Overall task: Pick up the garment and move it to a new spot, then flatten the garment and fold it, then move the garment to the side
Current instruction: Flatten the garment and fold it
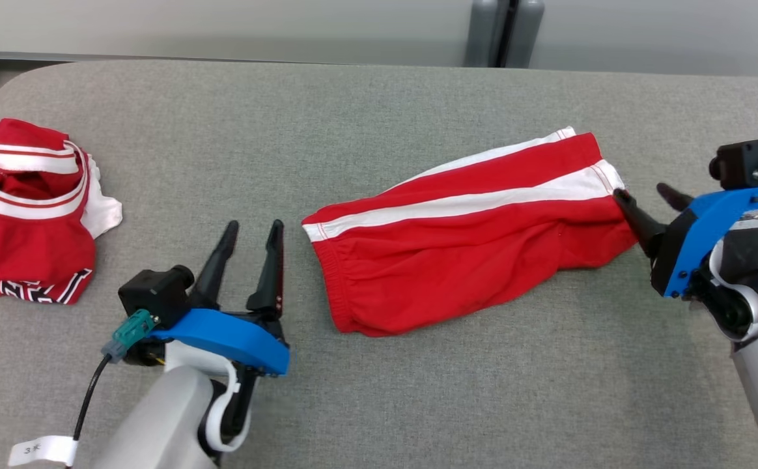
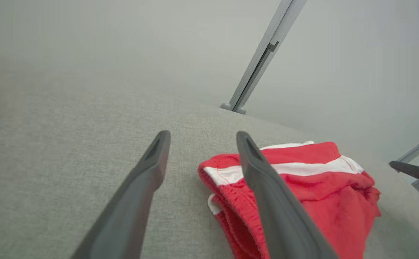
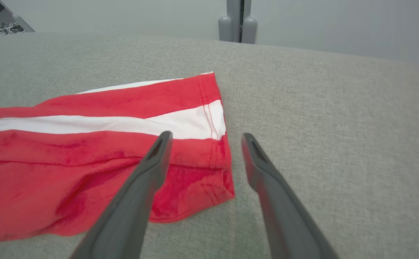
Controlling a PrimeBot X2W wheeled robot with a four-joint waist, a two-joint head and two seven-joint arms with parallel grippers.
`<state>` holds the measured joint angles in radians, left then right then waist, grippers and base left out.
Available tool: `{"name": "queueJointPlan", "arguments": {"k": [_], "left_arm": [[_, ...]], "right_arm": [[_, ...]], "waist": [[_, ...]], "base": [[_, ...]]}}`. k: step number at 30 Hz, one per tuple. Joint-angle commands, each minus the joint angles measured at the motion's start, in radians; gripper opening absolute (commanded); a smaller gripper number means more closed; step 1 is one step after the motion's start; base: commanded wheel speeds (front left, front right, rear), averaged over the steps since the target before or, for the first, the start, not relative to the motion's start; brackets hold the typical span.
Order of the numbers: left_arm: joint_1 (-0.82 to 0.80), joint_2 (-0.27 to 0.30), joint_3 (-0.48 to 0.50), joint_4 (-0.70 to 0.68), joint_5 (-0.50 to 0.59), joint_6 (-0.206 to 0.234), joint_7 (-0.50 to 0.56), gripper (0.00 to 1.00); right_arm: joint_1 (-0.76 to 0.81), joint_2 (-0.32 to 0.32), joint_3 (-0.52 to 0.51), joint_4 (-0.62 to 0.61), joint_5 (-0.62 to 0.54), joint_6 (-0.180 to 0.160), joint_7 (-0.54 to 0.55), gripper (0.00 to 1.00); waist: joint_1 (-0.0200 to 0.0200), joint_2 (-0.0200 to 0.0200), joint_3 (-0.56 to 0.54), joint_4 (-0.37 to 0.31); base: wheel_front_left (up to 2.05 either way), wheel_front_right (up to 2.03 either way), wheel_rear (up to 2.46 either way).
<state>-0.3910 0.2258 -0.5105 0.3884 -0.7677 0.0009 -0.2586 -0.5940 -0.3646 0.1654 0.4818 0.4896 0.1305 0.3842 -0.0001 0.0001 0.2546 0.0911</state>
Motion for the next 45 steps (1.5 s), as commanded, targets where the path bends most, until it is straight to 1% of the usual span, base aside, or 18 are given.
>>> {"name": "queueJointPlan", "arguments": {"k": [1, 2, 4, 9, 13, 20, 28, 29, 30, 31, 34, 39, 45], "left_arm": [[-0.025, 0.029, -0.01, 0.008, 0.057, 0.012, -0.006, 1.0], [-0.025, 0.029, -0.01, 0.008, 0.057, 0.012, -0.006, 1.0], [-0.043, 0.045, -0.009, 0.012, 0.11, 0.017, -0.007, 1.0], [-0.07, 0.06, 0.054, -0.017, 0.204, 0.025, -0.007, 1.0], [-0.08, 0.05, 0.097, -0.03, 0.24, 0.009, -0.008, 1.0], [-0.071, 0.026, 0.128, -0.025, 0.285, -0.02, -0.008, 1.0], [-0.063, -0.001, 0.152, -0.009, 0.313, -0.047, -0.008, 1.0], [-0.06, -0.002, 0.155, -0.008, 0.314, -0.05, -0.008, 1.0], [-0.057, -0.004, 0.157, -0.006, 0.316, -0.052, -0.008, 1.0], [-0.053, -0.005, 0.157, -0.003, 0.319, -0.056, -0.008, 1.0], [-0.046, -0.009, 0.158, 0.004, 0.322, -0.062, -0.008, 1.0], [-0.042, -0.012, 0.164, 0.013, 0.329, -0.068, -0.008, 1.0], [-0.025, -0.011, 0.17, 0.017, 0.337, -0.069, -0.008, 1.0]], "right_arm": [[-0.021, 0.013, -0.005, 0.018, 0.008, 0.001, 0.035, 1.0], [-0.021, 0.013, -0.005, 0.018, 0.008, 0.001, 0.035, 1.0], [-0.043, 0.024, -0.021, 0.042, -0.001, 0.001, 0.07, 1.0], [-0.114, 0.054, -0.06, 0.099, -0.037, 0.001, 0.117, 1.0], [-0.18, 0.071, -0.103, 0.173, -0.091, 0.001, 0.132, 1.0], [-0.256, 0.121, -0.199, 0.308, -0.21, 0.001, 0.133, 1.0], [-0.241, 0.179, -0.253, 0.434, -0.337, 0.001, 0.129, 1.0], [-0.241, 0.181, -0.261, 0.442, -0.353, 0.001, 0.123, 0.92], [-0.24, 0.187, -0.26, 0.449, -0.366, 0.001, 0.119, 0.67], [-0.238, 0.196, -0.256, 0.459, -0.372, 0.001, 0.121, 0.52], [-0.236, 0.206, -0.244, 0.475, -0.375, 0.001, 0.118, 0.0], [-0.248, 0.195, -0.246, 0.472, -0.364, 0.0, 0.056, 0.0], [-0.251, 0.163, -0.287, 0.441, -0.342, 0.0, -0.028, 0.0]], "waist": [[0.0001, -0.0001, 0.002, 0.004], [0.0001, -0.0001, 0.002, 0.004], [0.0001, -0.0001, 0.009, 0.009], [0.0001, -0.0001, 0.051, 0.024], [0.0001, -0.0001, 0.085, 0.04], [0.0001, -0.0001, 0.122, 0.073], [0.0001, -0.0001, 0.117, 0.086], [0.0001, -0.0001, 0.117, 0.085], [0.0001, -0.0001, 0.115, 0.084], [0.0001, -0.0001, 0.114, 0.083], [0.0001, -0.0001, 0.11, 0.081], [0.0001, -0.0001, 0.11, 0.073], [0.0001, -0.0001, 0.084, 0.057]], "base": [[0.0, 0.0, 0.0], [0.0, 0.0, 0.0], [0.0, 0.0, 0.0], [0.0, 0.0, 0.0], [0.0, 0.0, 0.0], [0.0, 0.0, 0.0], [0.0, 0.0, 0.0], [0.0, 0.0, 0.0], [0.0, 0.0, 0.0], [0.0, 0.0, 0.0], [0.0, 0.0, 0.0], [0.0, 0.0, 0.0], [0.0, 0.0, 0.0]]}}
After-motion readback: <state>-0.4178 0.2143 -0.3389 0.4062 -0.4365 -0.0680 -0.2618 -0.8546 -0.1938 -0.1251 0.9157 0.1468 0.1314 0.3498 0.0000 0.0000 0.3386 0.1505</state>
